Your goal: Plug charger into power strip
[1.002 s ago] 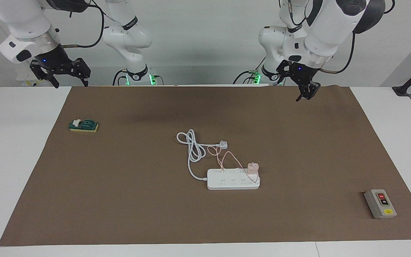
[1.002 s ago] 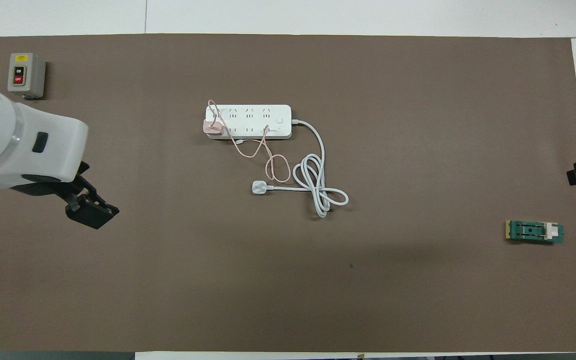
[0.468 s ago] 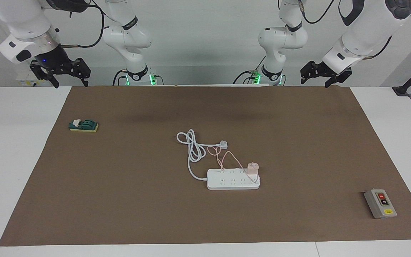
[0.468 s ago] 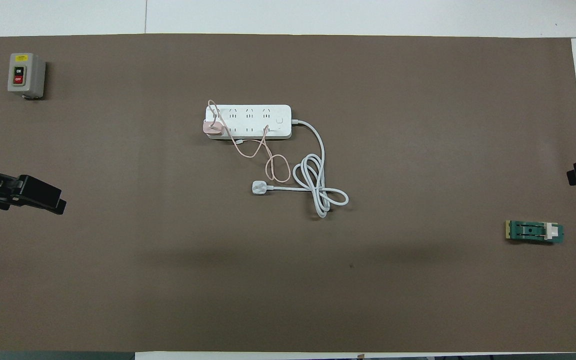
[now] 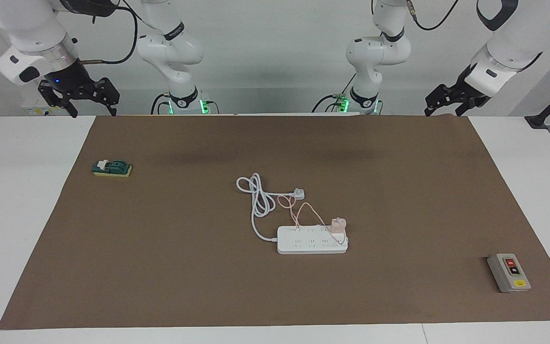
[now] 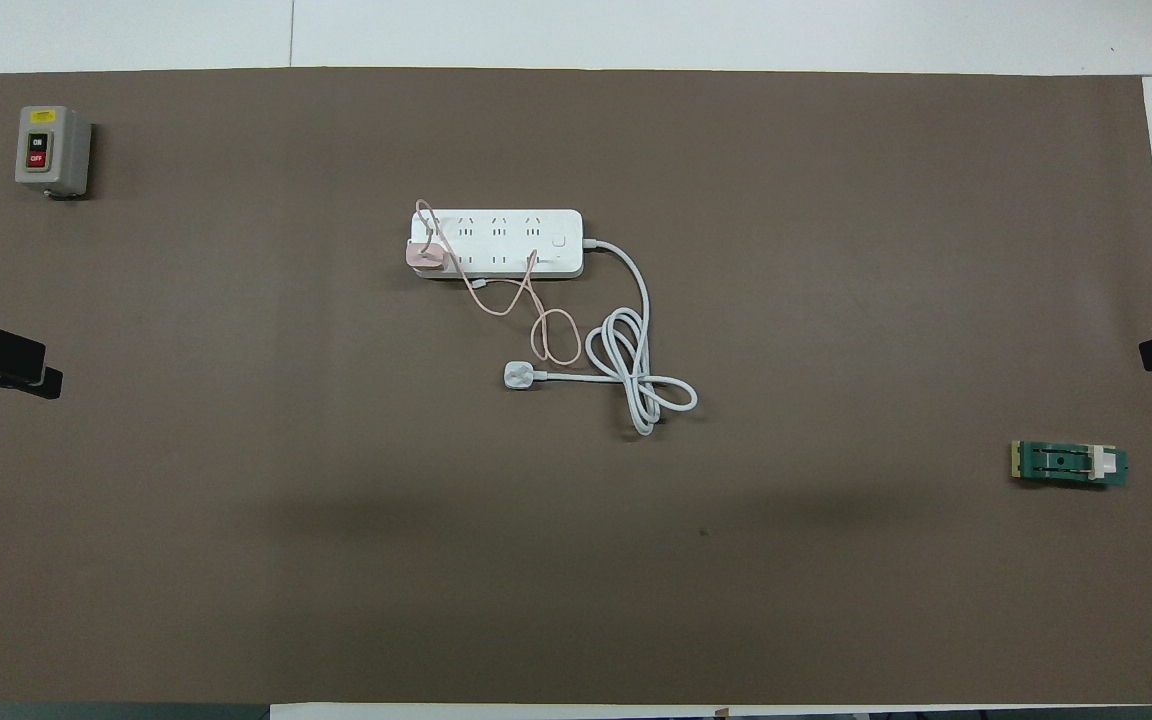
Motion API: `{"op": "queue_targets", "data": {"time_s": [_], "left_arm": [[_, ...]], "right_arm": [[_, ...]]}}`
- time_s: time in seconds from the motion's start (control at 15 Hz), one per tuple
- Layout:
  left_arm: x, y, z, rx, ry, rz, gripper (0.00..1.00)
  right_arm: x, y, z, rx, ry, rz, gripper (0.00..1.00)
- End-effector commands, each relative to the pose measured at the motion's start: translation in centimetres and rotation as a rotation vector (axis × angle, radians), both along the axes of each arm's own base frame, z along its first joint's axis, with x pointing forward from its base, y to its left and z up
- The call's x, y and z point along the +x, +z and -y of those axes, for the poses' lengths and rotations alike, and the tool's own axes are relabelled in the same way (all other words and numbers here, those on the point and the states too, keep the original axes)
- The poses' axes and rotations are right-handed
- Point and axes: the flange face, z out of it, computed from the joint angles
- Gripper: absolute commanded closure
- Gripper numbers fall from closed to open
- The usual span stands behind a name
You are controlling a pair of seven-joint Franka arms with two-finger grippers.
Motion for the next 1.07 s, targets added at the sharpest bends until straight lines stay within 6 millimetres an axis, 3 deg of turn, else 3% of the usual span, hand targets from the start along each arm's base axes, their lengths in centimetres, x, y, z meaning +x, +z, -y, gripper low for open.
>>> {"op": "queue_targets", "data": {"time_s": [0.0, 0.13, 0.33, 1.0], "left_arm": [[0.3, 0.2, -0.6, 0.030, 0.029, 0.048, 0.00], [2.1, -2.8, 0.1, 0.038, 0.011, -0.029, 0.00], [2.5, -2.1, 1.3, 0.038, -0.008, -0.013, 0.00], [2.6, -1.7, 1.3, 0.038, -0.009, 0.006, 0.00]], "right_arm": [[-0.3, 0.1, 0.2, 0.020, -0.010, -0.002, 0.00], [-0.3, 0.1, 0.2, 0.020, -0.010, -0.002, 0.00], [-0.3, 0.1, 0.2, 0.020, -0.010, -0.002, 0.00], [-0.3, 0.1, 0.2, 0.020, -0.010, -0.002, 0.00]]}}
